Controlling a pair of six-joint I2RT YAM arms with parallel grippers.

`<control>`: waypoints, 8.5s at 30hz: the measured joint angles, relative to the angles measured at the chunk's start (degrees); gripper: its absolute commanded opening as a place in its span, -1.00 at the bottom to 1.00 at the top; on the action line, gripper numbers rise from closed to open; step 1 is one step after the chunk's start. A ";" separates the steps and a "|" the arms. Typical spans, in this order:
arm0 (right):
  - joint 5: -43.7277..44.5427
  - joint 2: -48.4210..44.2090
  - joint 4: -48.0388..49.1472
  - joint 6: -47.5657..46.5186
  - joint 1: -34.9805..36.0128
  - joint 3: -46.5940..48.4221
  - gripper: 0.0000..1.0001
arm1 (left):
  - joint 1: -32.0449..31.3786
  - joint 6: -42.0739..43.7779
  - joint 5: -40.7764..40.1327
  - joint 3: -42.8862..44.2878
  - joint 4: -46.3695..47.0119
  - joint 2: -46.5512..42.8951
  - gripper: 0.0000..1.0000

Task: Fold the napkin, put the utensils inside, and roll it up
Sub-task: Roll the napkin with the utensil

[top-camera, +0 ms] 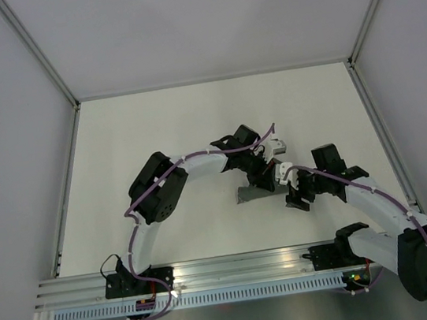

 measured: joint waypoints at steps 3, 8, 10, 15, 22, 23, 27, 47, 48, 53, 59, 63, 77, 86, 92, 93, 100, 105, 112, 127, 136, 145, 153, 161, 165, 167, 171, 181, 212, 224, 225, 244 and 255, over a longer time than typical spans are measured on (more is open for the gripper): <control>4.09 -1.07 5.22 1.42 3.93 -2.05 0.54 | 0.48 -0.59 1.38 1.16 -1.03 0.94 -0.95; 10.01 -1.16 12.72 2.82 8.41 -3.87 0.54 | 0.81 -1.49 3.48 2.38 -2.84 2.01 -0.94; 12.11 -1.16 15.12 2.93 10.19 -4.81 0.52 | 0.83 -1.70 4.28 2.73 -3.65 2.36 -0.94; 16.41 0.33 18.29 3.02 14.58 -5.92 0.40 | 0.92 -2.27 5.84 3.02 -5.07 2.80 -0.92; 19.39 4.92 20.48 3.45 18.38 -5.92 -0.06 | 1.16 -3.21 7.15 3.10 -6.71 3.10 -0.74; 19.34 5.40 20.90 3.69 18.64 -5.81 -0.08 | 1.25 -3.39 7.15 3.06 -6.86 3.10 -0.72; 19.19 8.22 22.10 4.46 19.54 -4.59 -0.31 | 2.32 -4.59 7.19 1.84 -6.82 2.62 -0.38; 14.45 20.15 24.02 5.27 20.39 3.39 -0.58 | 6.51 -19.19 -2.75 -16.96 9.90 -12.09 0.15; 14.19 20.46 23.34 5.22 20.39 3.91 -0.58 | 6.71 -19.78 -4.24 -17.66 10.21 -13.35 0.15; 12.70 22.58 19.58 4.76 19.65 6.73 -0.59 | 7.41 -21.75 -16.94 -22.32 15.80 -22.88 0.25; 8.94 27.78 11.87 2.78 17.81 13.00 -0.60 | 8.20 -22.82 -34.34 -36.39 28.00 -38.18 0.25; 4.09 34.32 3.15 0.17 15.13 20.50 -0.60 | 7.58 -22.49 -45.79 -48.02 38.53 -47.58 0.25; -6.69 49.07 -16.59 -4.35 9.14 36.02 -0.61 | -15.52 5.86 -64.37 -58.80 63.58 -42.25 0.47; -9.35 52.50 -20.68 -4.28 7.91 38.82 -0.63 | -21.31 22.10 -63.71 -55.71 65.42 -27.17 0.66; -10.56 53.22 -22.77 -4.09 7.91 39.04 -0.61 | -21.35 28.20 -62.64 -52.00 66.51 -21.38 0.72; -10.69 53.37 -23.21 -4.00 7.93 39.04 -0.61 | -21.27 28.87 -62.27 -51.41 66.51 -20.44 0.68; -11.67 54.29 -25.38 -3.48 7.96 39.04 -0.61 | -19.19 29.86 -56.96 -47.56 60.48 -19.04 0.28; -11.82 54.64 -25.92 -3.43 7.93 39.34 -0.57 | -18.10 29.64 -51.63 -43.85 51.52 -19.04 -0.27; -11.85 54.69 -26.05 -2.23 7.72 39.41 -0.02 | -17.05 28.96 -48.46 -40.04 42.95 -19.41 -0.91; -7.98 52.48 -30.36 -2.69 1.68 42.84 0.42 | -15.58 25.40 -43.80 -37.77 38.71 -19.50 -0.95; -11.10 47.84 -30.25 -2.64 -9.29 46.56 0.42 | -12.94 21.40 -38.34 -33.27 30.86 -19.28 -0.95; -13.51 22.67 -18.58 0.55 -14.23 30.25 0.47 | -6.34 14.56 -24.85 -23.87 18.82 -15.85 -0.95; -9.22 2.80 -6.47 2.84 -10.16 13.44 0.55 | -1.77 10.64 -13.84 -14.82 8.15 -10.75 -0.95; 3.39 -0.87 4.98 2.89 6.10 1.97 0.55 | 1.09 8.55 -5.84 -6.25 -1.75 -5.42 -0.91; 9.25 0.61 9.92 3.04 10.99 -0.55 0.54 | 2.05 7.80 -2.73 -2.54 -6.01 -2.95 -0.88; 11.58 1.70 12.46 3.39 13.11 -0.94 0.54 | 2.36 7.61 -1.77 -1.57 -7.13 -2.23 -0.86; 15.58 3.78 17.20 4.02 17.44 -1.75 0.52 | 2.51 7.41 0.02 -0.37 -9.16 -1.33 -0.77; 22.34 8.59 24.52 4.02 22.45 -4.11 0.15 | 2.51 6.97 3.41 -0.13 -12.81 -0.76 -0.39; 18.84 19.26 14.23 2.93 22.16 6.93 -0.47 | 11.06 -17.27 -14.88 -37.86 33.16 -35.26 0.21; 10.19 32.46 -1.99 -0.98 17.25 21.66 -0.47 | 10.84 -23.85 -37.20 -61.70 59.56 -55.08 0.27; 9.22 33.86 -3.69 -1.33 16.65 23.15 -0.47 | 10.78 -23.82 -38.01 -62.42 60.11 -56.33 0.28; 1.64 50.62 -25.20 -4.26 12.31 41.77 -0.47 | -8.55 -2.25 -44.78 -55.54 47.69 -55.08 0.30; 0.15 54.03 -29.09 -4.04 11.43 45.31 -0.48 | -13.51 9.55 -45.59 -47.01 41.90 -35.39 0.39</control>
